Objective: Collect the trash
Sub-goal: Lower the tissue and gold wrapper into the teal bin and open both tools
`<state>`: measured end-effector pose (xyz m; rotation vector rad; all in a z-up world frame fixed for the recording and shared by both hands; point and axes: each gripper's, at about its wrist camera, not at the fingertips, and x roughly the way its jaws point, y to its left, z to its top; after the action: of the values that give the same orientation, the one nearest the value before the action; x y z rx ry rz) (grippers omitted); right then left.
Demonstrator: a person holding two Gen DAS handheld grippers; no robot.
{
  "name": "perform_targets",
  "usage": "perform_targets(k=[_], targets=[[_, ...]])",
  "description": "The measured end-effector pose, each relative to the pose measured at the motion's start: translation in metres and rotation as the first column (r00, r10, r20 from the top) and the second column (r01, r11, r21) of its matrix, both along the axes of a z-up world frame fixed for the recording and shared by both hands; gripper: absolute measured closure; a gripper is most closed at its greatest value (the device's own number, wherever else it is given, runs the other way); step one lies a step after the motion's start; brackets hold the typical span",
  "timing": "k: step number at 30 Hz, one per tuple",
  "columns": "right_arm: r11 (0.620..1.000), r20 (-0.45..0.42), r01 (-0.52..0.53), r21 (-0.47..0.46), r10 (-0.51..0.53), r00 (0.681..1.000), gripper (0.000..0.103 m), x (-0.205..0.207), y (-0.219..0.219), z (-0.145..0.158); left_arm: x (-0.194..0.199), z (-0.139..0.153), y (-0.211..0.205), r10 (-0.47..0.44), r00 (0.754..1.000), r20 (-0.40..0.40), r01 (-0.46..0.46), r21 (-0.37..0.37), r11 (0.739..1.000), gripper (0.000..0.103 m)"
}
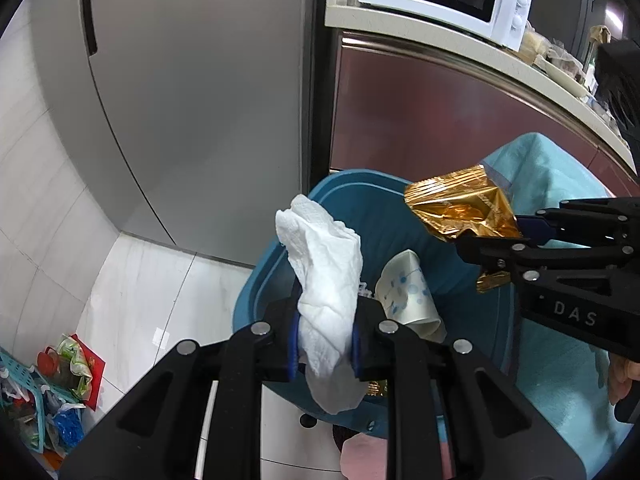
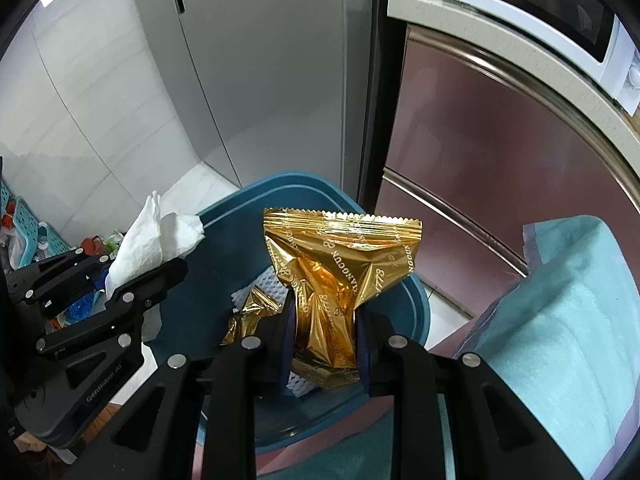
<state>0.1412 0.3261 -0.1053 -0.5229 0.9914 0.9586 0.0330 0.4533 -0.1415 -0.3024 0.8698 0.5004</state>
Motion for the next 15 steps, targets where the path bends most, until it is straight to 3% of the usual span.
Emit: perform_targets(k=[15], targets=[[0.999,-0.015,-0.01,-0.048,0.01,1.0,0.077,0.001,0.007,-0.011,0.012,-0.018,-0.001,-0.018,0.999,-0.031,0.017,-0.026,1.0,0.084]])
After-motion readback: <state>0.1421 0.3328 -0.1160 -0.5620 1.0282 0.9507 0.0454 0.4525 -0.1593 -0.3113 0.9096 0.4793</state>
